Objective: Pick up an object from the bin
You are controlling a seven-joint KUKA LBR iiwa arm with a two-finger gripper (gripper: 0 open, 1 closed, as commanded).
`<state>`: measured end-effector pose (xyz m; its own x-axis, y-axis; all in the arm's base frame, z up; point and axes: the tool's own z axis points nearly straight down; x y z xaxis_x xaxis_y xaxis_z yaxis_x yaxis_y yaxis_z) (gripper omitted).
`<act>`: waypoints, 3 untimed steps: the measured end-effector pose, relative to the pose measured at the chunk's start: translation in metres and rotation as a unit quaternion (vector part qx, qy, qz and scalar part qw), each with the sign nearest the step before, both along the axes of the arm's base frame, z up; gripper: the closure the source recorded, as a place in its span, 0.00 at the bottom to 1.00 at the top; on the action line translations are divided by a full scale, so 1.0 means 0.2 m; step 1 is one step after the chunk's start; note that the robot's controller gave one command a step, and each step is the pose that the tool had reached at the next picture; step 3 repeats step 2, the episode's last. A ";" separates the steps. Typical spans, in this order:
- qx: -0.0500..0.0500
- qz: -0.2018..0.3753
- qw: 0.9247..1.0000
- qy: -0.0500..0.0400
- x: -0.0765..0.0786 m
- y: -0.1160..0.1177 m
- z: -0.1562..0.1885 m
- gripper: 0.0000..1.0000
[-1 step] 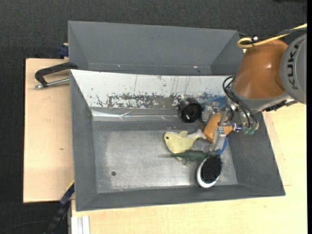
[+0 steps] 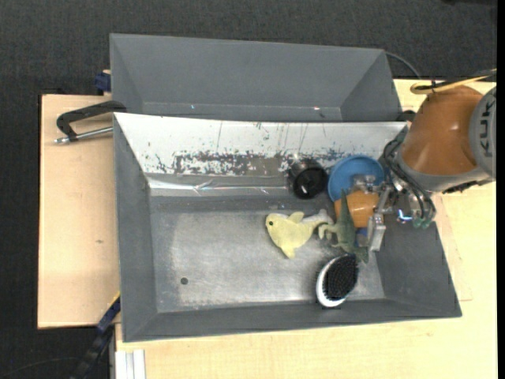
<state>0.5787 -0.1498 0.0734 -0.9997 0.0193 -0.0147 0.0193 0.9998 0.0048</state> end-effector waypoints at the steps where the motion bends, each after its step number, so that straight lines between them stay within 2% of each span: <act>1: 0.000 0.004 1.000 -0.003 0.02 0.02 0.03 1.00; 2: -0.004 0.011 1.000 -0.001 0.09 0.09 0.70 1.00; 3: -0.004 0.011 1.000 -0.001 0.09 0.09 0.70 1.00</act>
Offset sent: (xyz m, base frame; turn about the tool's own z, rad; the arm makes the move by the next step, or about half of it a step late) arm 0.0000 0.0000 0.0000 0.0000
